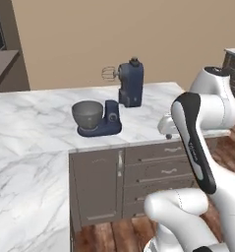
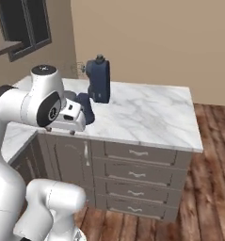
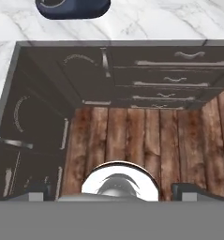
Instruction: Close the stand mixer head.
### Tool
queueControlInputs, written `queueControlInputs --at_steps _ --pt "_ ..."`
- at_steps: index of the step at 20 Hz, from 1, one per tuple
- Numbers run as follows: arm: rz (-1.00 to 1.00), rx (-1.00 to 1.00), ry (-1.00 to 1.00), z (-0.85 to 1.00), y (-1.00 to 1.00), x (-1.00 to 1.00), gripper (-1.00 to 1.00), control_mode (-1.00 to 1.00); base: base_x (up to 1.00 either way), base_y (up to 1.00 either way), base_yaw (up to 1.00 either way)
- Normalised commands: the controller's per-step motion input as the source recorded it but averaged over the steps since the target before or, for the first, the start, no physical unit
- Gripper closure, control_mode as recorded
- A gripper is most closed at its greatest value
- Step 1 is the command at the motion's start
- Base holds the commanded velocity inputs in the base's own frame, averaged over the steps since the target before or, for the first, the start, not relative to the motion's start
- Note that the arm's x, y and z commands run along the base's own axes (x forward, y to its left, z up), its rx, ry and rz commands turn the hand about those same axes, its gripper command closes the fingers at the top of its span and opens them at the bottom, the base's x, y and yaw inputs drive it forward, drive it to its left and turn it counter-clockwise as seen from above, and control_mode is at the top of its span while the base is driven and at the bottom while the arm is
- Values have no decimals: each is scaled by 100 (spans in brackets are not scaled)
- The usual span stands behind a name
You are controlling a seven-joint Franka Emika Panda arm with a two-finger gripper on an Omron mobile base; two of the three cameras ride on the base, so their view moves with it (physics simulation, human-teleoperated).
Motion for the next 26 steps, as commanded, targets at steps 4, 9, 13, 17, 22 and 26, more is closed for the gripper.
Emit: queueControlInputs --at_steps 4,9,13,17,22,26 --pt "0 0 0 0 0 0 -100 100 86 39 -4" --pt "0 0 0 0 0 0 -100 100 97 14 0" --pt "0 0 0 0 0 0 -100 100 31 3 0" --pt "0 1 0 0 -12 -12 -100 -100 -14 -1 0" --pt "-10 16 1 0 -68 1 -100 -100 0 0 0" --pt "-1 31 2 0 -99 3 -100 -100 0 0 0"
